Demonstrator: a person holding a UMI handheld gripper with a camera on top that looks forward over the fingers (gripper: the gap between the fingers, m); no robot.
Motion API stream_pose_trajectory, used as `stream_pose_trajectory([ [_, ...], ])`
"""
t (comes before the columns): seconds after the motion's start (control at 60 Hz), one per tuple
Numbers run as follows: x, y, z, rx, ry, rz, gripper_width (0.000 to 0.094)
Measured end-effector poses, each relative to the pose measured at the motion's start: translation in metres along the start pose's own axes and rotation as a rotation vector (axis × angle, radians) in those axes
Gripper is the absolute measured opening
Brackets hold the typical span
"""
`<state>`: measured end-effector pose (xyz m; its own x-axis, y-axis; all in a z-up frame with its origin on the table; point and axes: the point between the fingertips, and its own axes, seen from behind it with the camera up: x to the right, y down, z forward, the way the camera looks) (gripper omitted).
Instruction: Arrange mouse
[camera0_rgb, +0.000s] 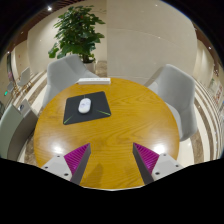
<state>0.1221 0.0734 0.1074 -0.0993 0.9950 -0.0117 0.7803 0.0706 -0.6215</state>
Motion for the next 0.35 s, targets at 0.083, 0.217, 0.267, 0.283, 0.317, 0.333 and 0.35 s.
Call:
stream_pose_trajectory([
  [0.083, 0.011, 0.02, -0.017, 0.004, 0.005, 0.006, 0.0874],
  [0.217, 0.022, 0.038, -0.038, 0.017, 0.012, 0.002, 0.0866],
  [0.267, 0.026, 0.048, -0.046, 0.013, 0.021, -0.014, 0.0867],
  [0.283, 0.027, 0.05, -0.048, 0.011, 0.021, -0.016, 0.0869],
  [0.317, 0.027, 0.056, -0.052, 0.009, 0.019, -0.016, 0.0867],
  [0.333, 0.027, 0.058, -0.054, 0.008, 0.018, -0.015, 0.0868],
  [0.35, 0.028, 0.061, -0.056, 0.008, 0.018, -0.014, 0.0867],
])
